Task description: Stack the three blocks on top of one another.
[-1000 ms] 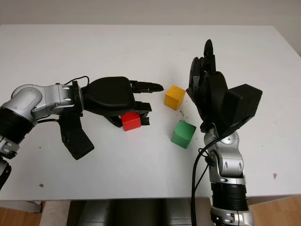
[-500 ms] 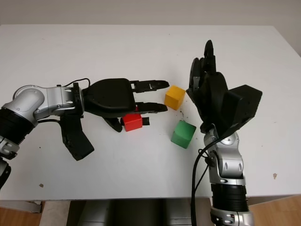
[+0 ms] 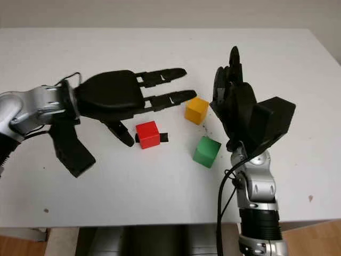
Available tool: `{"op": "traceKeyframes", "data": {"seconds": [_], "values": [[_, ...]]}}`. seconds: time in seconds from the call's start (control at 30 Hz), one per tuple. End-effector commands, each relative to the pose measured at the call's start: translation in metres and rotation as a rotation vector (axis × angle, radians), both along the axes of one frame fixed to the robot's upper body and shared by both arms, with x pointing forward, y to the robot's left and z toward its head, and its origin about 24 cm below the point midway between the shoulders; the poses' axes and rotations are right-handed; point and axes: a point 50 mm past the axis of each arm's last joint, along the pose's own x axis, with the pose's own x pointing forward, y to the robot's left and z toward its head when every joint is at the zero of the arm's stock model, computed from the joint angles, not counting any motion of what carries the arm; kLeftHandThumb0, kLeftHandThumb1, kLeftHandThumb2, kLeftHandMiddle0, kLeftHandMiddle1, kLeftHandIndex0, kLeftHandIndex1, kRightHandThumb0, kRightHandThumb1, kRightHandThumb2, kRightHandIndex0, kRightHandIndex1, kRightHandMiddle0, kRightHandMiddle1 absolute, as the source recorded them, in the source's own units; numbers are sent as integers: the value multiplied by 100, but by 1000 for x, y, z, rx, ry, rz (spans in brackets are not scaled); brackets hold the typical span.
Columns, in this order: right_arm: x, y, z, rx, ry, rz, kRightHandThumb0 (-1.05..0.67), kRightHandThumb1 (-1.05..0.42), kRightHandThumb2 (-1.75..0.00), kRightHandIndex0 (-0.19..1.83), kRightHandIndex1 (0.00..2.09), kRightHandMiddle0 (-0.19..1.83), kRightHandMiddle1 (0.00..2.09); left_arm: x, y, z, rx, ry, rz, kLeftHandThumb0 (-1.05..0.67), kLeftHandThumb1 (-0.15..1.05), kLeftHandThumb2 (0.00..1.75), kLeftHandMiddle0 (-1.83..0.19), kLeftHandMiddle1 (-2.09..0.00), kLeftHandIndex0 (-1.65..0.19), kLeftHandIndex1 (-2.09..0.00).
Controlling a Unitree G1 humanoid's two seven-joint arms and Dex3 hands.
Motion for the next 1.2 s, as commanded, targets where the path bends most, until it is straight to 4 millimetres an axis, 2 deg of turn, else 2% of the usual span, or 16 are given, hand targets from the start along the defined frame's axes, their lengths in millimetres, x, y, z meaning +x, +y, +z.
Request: {"op": "traceKeyframes", "data": {"seconds": [0.0, 0.07, 0.13, 0.23, 0.3, 0.4, 0.53, 0.6, 0.7, 0.87, 0.97, 1.17], "values": [[-1, -4, 7, 14, -27, -3, -72, -105, -69, -19, 0, -19, 0, -6, 17, 5, -82, 54, 76, -100, 104, 33, 19, 0, 19, 0], [1, -7, 11, 31, -25, -10, -73, -105, -67, -19, 0, -19, 0, -9, 32, 2, -203, 103, 143, -95, 105, 64, 19, 0, 19, 0], [3, -10, 15, 40, -25, -7, -73, -105, -65, -19, 0, -19, 0, -10, 41, -5, -337, 183, 204, -92, 105, 72, 19, 0, 19, 0], [7, -14, 24, 20, -35, 9, -74, -105, -64, -19, 0, -19, 0, -9, 54, -15, -586, 345, 277, -86, 105, 68, 19, 0, 19, 0], [10, -18, 31, -28, -54, 35, -74, -105, -64, -19, 0, -19, 0, -7, 62, -21, -773, 412, 306, -78, 105, 56, 19, -1, 16, -3], [14, -25, 42, -114, -85, 71, -70, -105, -63, -19, 0, -19, 0, -3, 70, -30, -895, 422, 396, -78, 105, 57, 14, -5, 12, -6], [21, -34, 56, -193, -80, 107, -69, -105, -36, -19, 0, -19, 1, 0, 77, -40, -1035, 503, 483, -84, 105, 65, 18, -2, 14, -4], [26, -39, 63, -300, -100, 97, -68, -103, -16, -14, 3, -15, 4, 1, 80, -44, -1081, 540, 520, -89, 105, 66, 19, 0, 17, -4], [35, -43, 74, -528, -128, 83, -59, -93, -5, -10, 6, -11, 6, 0, 84, -50, -1136, 524, 566, -91, 105, 66, 19, 0, 17, -4], [47, -46, 83, -876, -192, 41, -52, -82, -2, -1, 10, 2, 12, -1, 88, -63, -1195, 529, 642, -90, 105, 66, 19, 0, 17, -5], [53, -46, 88, -1211, -234, 13, -55, -80, -3, 8, 13, 8, 15, 0, 95, -71, -1186, 525, 687, -90, 105, 68, 19, 0, 19, -4], [62, -47, 91, -1550, -300, -39, -56, -79, -5, 27, 19, 22, 18, 1, 98, -76, -1182, 509, 713, -88, 105, 69, 19, 0, 19, -5]]}}
